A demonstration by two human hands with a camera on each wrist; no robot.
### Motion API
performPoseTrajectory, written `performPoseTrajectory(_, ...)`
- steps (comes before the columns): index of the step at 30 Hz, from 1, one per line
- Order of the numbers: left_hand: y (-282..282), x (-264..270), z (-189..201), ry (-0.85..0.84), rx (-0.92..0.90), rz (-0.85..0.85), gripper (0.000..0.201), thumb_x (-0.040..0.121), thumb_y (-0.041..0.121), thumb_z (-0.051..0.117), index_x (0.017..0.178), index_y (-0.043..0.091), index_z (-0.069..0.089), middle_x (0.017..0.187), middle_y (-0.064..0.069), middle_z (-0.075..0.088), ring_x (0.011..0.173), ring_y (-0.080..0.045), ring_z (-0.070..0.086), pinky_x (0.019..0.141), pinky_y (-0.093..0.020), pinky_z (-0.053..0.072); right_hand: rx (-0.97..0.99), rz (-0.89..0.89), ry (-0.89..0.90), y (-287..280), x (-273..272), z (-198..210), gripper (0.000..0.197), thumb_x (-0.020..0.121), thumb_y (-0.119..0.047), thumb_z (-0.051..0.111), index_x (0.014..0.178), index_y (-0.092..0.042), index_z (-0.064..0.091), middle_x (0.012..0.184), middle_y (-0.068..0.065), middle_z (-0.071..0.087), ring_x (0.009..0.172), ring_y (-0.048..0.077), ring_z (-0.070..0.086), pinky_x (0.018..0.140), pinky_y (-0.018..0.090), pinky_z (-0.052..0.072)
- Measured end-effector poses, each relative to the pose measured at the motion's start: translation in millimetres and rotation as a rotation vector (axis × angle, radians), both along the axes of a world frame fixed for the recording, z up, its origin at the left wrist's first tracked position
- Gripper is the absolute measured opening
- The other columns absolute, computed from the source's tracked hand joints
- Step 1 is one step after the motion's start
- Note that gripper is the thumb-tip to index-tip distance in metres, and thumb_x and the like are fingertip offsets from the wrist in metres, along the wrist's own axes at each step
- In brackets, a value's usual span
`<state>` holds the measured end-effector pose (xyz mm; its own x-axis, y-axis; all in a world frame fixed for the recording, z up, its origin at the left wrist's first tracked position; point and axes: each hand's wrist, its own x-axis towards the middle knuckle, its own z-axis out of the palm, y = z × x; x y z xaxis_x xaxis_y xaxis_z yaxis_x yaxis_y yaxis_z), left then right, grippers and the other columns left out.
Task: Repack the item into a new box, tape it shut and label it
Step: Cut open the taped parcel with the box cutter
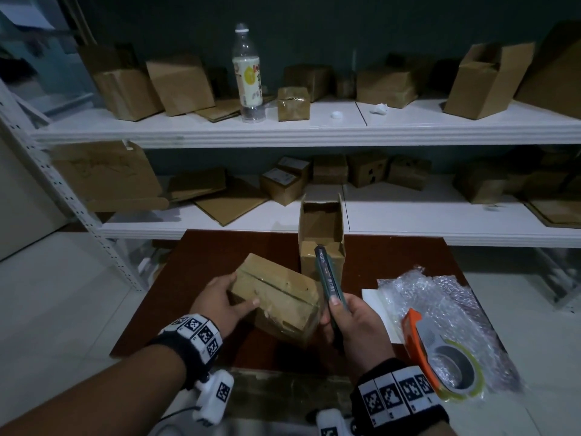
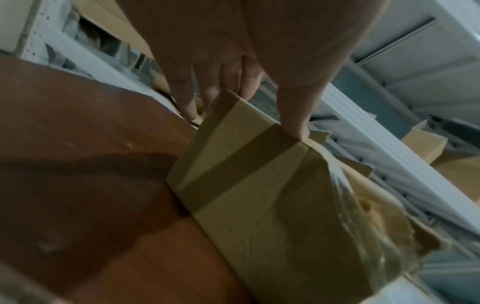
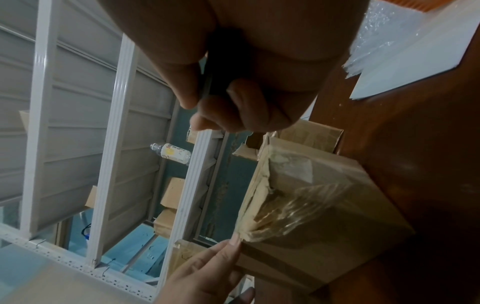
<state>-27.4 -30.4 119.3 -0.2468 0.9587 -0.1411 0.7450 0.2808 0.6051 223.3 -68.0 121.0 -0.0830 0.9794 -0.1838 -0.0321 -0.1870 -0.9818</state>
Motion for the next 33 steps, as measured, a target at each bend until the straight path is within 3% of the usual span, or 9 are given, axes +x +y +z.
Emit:
performPoseTrajectory(2, -4.7, 4.1, -0.6, -0.003, 0.016, 0.004, 0.083, 0.077, 0.043, 0.081, 0.147, 0.018, 0.044, 0.144, 0.001, 0.048, 0.128, -0.019, 0.049, 0.105, -0.032, 0.040, 0.001, 0.000, 0.004, 0.2, -1.4, 0.9, 0.025, 0.104, -0.028, 0.049, 0.100, -0.009, 0.065, 0.070, 0.004, 0.068, 0.064, 0.022, 0.060, 0.069, 0.037, 0.051)
performPoseTrajectory(6, -9.9, 12.5, -1.2, -0.004, 0.017, -0.025, 0.082, 0.077, 0.046, 0.080, 0.145, 0.018, 0.045, 0.138, 0.003, 0.049, 0.122, -0.015, 0.051, 0.099, -0.026, 0.041, -0.043, -0.036, 0.180, 3.0, -9.2, 4.5, 0.016, 0.105, -0.017, 0.048, 0.112, -0.009, 0.060, 0.086, 0.009, 0.074, 0.061, 0.019, 0.061, 0.054, 0.029, 0.050)
performPoseTrajectory(11, -8.0, 13.8, 2.8, -0.013, 0.017, -0.025, 0.081, 0.078, 0.048, 0.078, 0.146, 0.019, 0.044, 0.141, 0.004, 0.047, 0.124, -0.016, 0.051, 0.101, -0.027, 0.042, -0.006, -0.053, 0.137, 4.0, -12.8, -3.6, 0.023, 0.096, -0.035, 0.051, 0.085, -0.023, 0.069, 0.069, 0.007, 0.058, 0.057, 0.021, 0.050, 0.063, 0.040, 0.042)
performPoseTrajectory(15, -8.0, 14.8, 4.0, -0.023, 0.018, -0.024, 0.081, 0.078, 0.048, 0.078, 0.146, 0.019, 0.045, 0.140, 0.005, 0.047, 0.123, -0.015, 0.051, 0.098, -0.026, 0.041, -0.001, -0.092, 0.039, 1.8, -11.6, -1.4, 0.034, 0.104, -0.031, 0.048, 0.083, -0.007, 0.059, 0.065, 0.004, 0.053, 0.055, 0.019, 0.048, 0.057, 0.035, 0.041)
performPoseTrajectory(19, -8.3, 13.7, 4.2, -0.027, 0.018, -0.026, 0.081, 0.079, 0.050, 0.077, 0.146, 0.018, 0.045, 0.142, 0.006, 0.046, 0.125, -0.014, 0.050, 0.100, -0.024, 0.039, 0.015, -0.099, 0.023, 2.5, -10.2, 4.0, 0.031, 0.105, -0.027, 0.047, 0.088, -0.006, 0.061, 0.063, 0.003, 0.055, 0.050, 0.016, 0.048, 0.050, 0.027, 0.043)
performPoseTrajectory(24, -9.1, 13.5, 4.6, -0.020, 0.004, -0.023, 0.082, 0.079, 0.050, 0.077, 0.147, 0.019, 0.044, 0.144, 0.007, 0.045, 0.128, -0.015, 0.048, 0.103, -0.027, 0.039, -0.058, -0.058, 0.150, 3.5, -14.3, 2.5, 0.019, 0.105, -0.021, 0.048, 0.111, -0.009, 0.061, 0.081, 0.009, 0.072, 0.063, 0.021, 0.060, 0.070, 0.039, 0.051)
performPoseTrajectory(27, -8.6, 13.7, 4.9, -0.020, -0.001, -0.020, 0.082, 0.079, 0.050, 0.077, 0.148, 0.019, 0.044, 0.143, 0.007, 0.046, 0.127, -0.016, 0.049, 0.104, -0.029, 0.040, -0.056, -0.072, 0.117, 2.9, -13.7, -1.8, 0.016, 0.103, -0.024, 0.050, 0.105, -0.014, 0.063, 0.081, 0.009, 0.070, 0.066, 0.023, 0.059, 0.077, 0.044, 0.048)
performPoseTrajectory(30, -8.8, 13.3, 4.7, -0.019, -0.009, -0.019, 0.083, 0.078, 0.050, 0.077, 0.148, 0.020, 0.044, 0.142, 0.006, 0.046, 0.127, -0.016, 0.049, 0.103, -0.029, 0.040, -0.038, -0.081, 0.043, -1.3, -11.5, 3.6, 0.029, 0.104, -0.033, 0.048, 0.093, -0.011, 0.063, 0.066, 0.005, 0.059, 0.054, 0.017, 0.054, 0.060, 0.034, 0.049)
performPoseTrajectory(33, -8.6, 13.6, 4.7, -0.016, -0.006, -0.023, 0.082, 0.078, 0.050, 0.078, 0.147, 0.020, 0.044, 0.140, 0.006, 0.047, 0.126, -0.015, 0.049, 0.102, -0.028, 0.040, -0.042, -0.061, 0.001, -3.8, -9.6, 8.0, 0.031, 0.106, -0.028, 0.044, 0.092, -0.005, 0.061, 0.061, 0.001, 0.056, 0.047, 0.012, 0.052, 0.047, 0.023, 0.045)
